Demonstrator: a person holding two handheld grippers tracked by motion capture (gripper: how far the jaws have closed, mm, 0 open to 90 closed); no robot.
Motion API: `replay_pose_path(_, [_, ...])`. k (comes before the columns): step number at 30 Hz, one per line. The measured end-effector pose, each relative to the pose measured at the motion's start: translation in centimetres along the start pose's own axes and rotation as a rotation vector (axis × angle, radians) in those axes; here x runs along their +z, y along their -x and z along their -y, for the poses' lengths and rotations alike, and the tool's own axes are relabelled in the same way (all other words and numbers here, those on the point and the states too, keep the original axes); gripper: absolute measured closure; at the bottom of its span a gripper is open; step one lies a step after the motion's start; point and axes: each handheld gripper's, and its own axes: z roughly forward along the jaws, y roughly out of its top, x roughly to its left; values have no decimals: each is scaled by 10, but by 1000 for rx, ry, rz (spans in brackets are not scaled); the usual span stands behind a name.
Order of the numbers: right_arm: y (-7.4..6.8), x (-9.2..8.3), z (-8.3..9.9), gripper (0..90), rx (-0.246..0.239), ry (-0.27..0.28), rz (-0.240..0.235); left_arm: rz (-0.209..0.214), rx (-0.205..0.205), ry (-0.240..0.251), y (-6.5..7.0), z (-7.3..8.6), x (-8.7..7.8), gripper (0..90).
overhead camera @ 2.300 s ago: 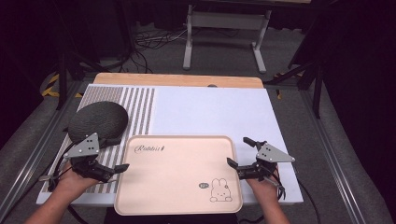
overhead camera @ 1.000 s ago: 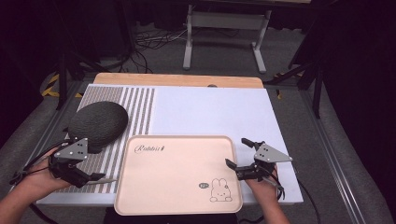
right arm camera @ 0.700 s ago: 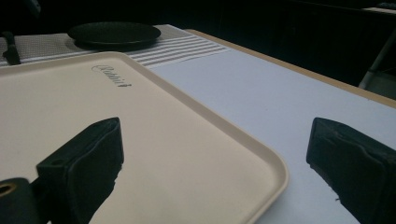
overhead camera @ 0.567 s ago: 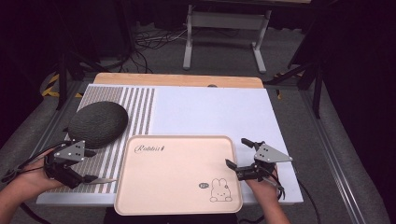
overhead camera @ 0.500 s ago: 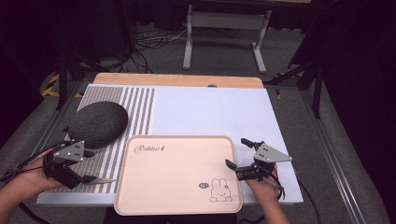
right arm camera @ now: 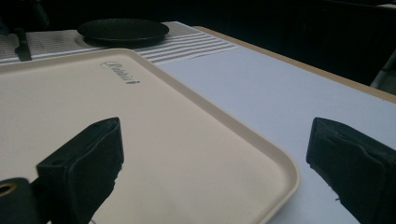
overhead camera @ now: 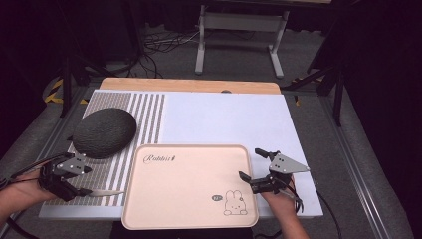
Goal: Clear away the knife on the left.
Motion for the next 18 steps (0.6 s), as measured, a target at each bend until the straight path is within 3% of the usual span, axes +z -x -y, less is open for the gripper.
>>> replay_pose_path(4, [0, 0, 0, 45, 0, 2, -6, 17, 9, -35, 0, 3, 0, 341])
replay_pose_path(10, [-1, 0, 0, 45, -4, 6, -15, 24, 58, -88, -1, 5, 2, 385])
replay_pose_path(18, [-1, -1, -1, 45, -8, 13, -22, 53, 70, -144, -4, 9, 3, 467])
